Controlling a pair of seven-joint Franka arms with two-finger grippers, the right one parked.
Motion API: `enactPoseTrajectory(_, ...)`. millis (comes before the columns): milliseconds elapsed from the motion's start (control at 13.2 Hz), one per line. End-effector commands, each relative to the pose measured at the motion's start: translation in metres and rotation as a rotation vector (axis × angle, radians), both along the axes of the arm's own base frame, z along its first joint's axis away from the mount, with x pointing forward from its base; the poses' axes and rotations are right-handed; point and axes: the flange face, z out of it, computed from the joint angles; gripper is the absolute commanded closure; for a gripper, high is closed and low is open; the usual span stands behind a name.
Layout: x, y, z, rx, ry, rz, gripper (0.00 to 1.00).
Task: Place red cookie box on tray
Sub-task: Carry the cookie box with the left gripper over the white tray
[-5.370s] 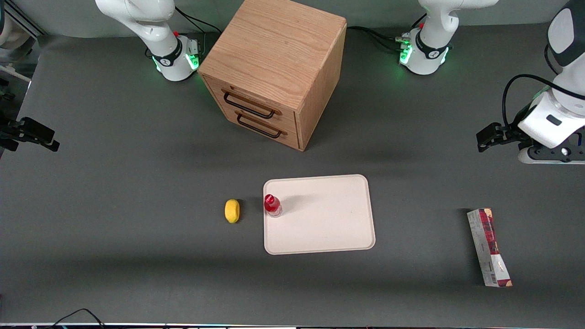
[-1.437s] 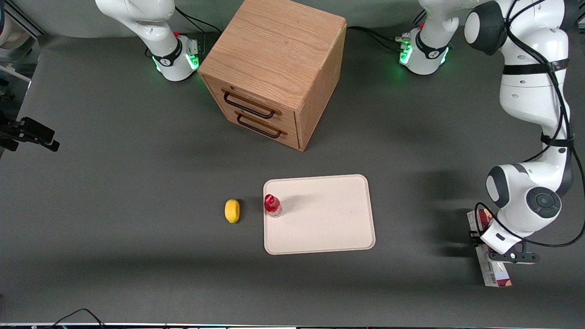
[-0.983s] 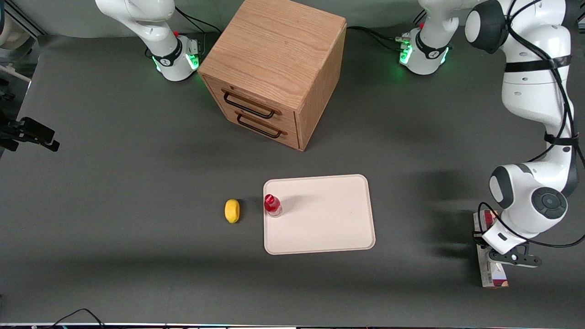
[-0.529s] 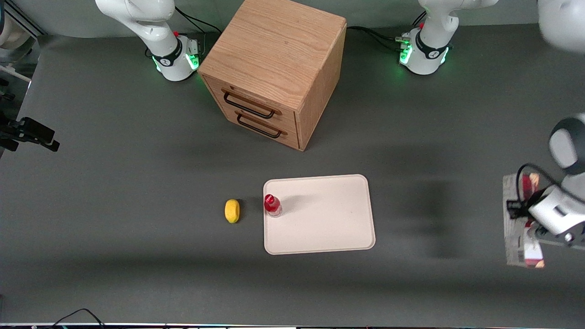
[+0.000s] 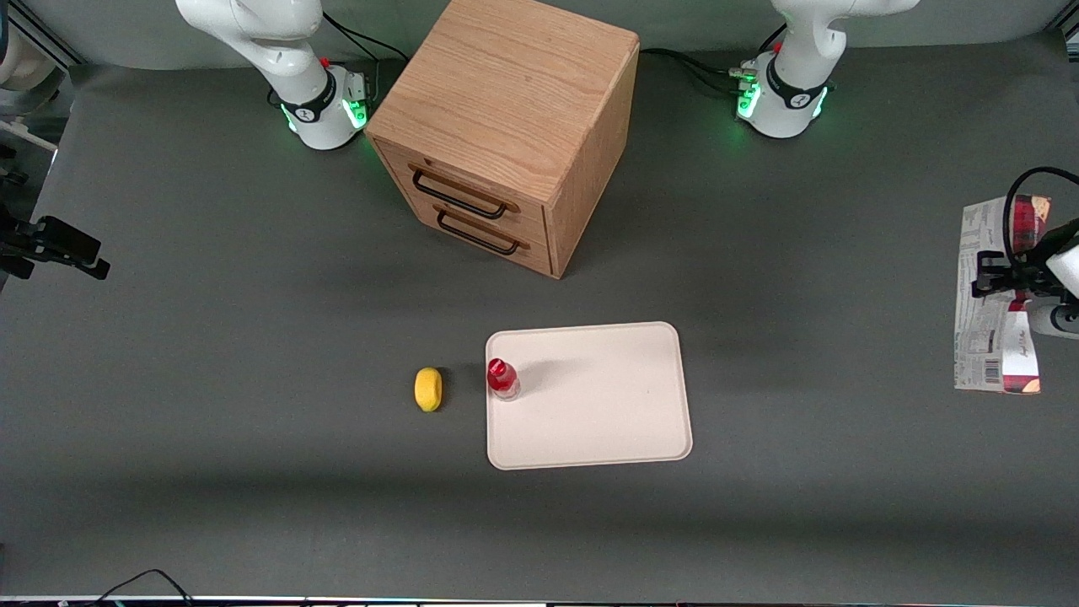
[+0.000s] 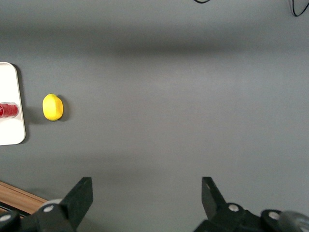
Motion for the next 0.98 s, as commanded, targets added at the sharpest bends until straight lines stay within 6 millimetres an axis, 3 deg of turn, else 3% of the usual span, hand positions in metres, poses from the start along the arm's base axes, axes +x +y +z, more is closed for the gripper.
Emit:
enactPoseTrajectory(0,-0.006,-0.064,0.002,0.006,0.024,0.095,1.00)
enactPoseTrajectory(303,-0.015,-0.171,-0.005,-0.011,-0.015,0.217,1.00)
enactPoseTrajectory(454,-0.020,-0.226,-0.023,-0.041,-0.058,0.278,1.00)
enactPoseTrajectory(756,-0.027,-0.304,-0.098,-0.045,-0.162,0.298,1.00)
enactPoseTrajectory(908,-0.021,-0.321,-0.140,-0.061,-0.150,0.277,1.00)
